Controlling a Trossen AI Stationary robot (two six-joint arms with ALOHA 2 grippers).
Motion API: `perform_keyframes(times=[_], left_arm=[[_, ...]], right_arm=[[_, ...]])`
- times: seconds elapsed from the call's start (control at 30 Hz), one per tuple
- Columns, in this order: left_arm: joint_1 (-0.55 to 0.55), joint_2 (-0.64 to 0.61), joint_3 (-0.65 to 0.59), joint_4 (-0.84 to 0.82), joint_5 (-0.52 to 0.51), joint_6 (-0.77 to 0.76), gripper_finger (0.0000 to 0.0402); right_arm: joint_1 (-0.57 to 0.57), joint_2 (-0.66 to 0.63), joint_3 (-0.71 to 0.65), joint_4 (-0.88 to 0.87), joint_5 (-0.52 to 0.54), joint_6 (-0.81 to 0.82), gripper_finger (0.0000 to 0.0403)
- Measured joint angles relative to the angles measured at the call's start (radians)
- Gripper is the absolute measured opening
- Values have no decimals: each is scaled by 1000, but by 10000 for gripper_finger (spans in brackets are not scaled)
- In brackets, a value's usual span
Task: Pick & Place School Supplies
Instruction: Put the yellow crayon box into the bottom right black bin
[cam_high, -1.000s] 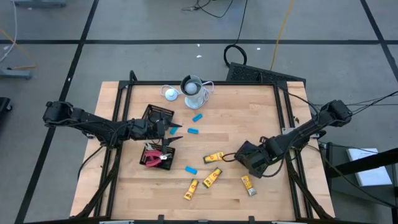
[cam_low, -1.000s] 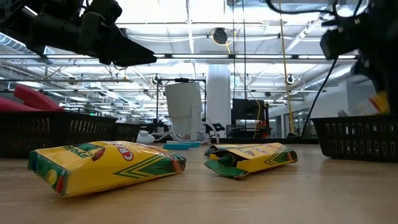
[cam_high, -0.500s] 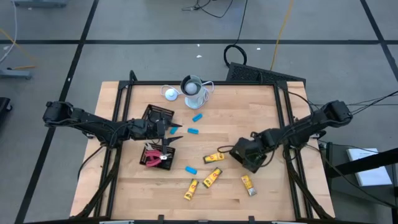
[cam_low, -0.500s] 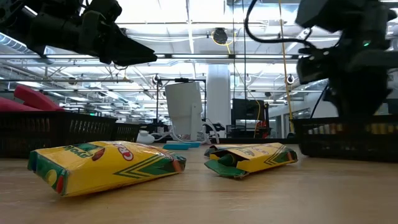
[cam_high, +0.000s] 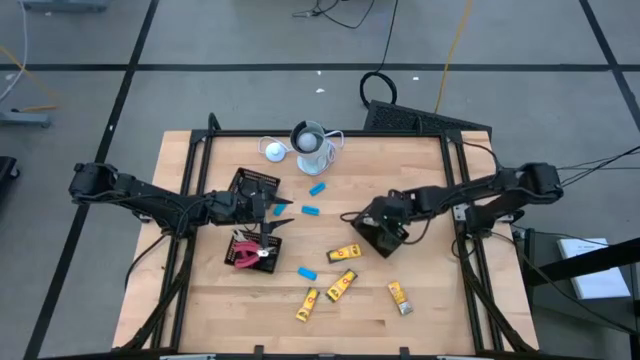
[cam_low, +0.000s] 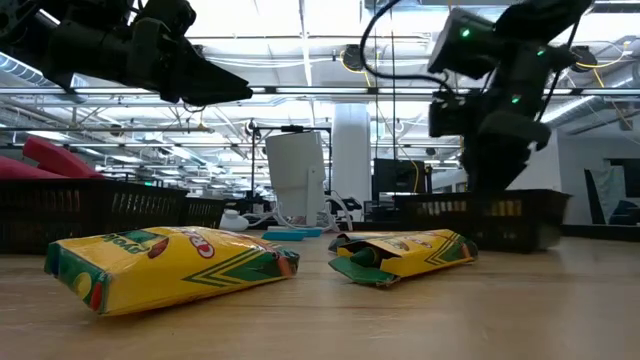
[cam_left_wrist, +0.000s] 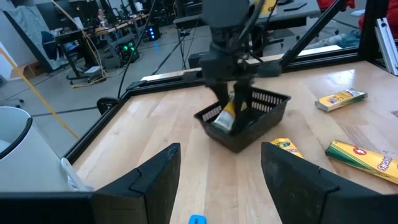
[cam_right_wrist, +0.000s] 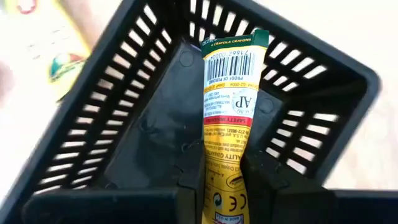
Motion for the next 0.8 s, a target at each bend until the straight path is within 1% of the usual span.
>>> perform_keyframes(times=[0.13, 0.27, 0.33, 0.47, 0.57, 0.67, 0.8], left_arm=[[0, 0, 0, 0, -1, -1, 227], [0, 0, 0, -2, -1, -3, 227], [0, 0, 0, -2, -1, -3, 227], [0, 0, 0, -2, -1, -3, 227], [1, 0, 0, -3, -1, -3, 227], [1, 0, 0, -4, -1, -2, 227], [1, 0, 0, -8, -1, -1, 227]], right_arm=[[-23, 66, 0, 64, -46, -34, 57], [-5, 100, 0, 92, -48, -37, 59], [10, 100, 0, 101, -22, -38, 85], [25, 72, 4, 112, 24, -48, 168], [29, 54, 23, 103, 34, -62, 207], [30, 37, 54, 68, 37, -68, 221], [39, 18, 109, -62, 63, -66, 215]])
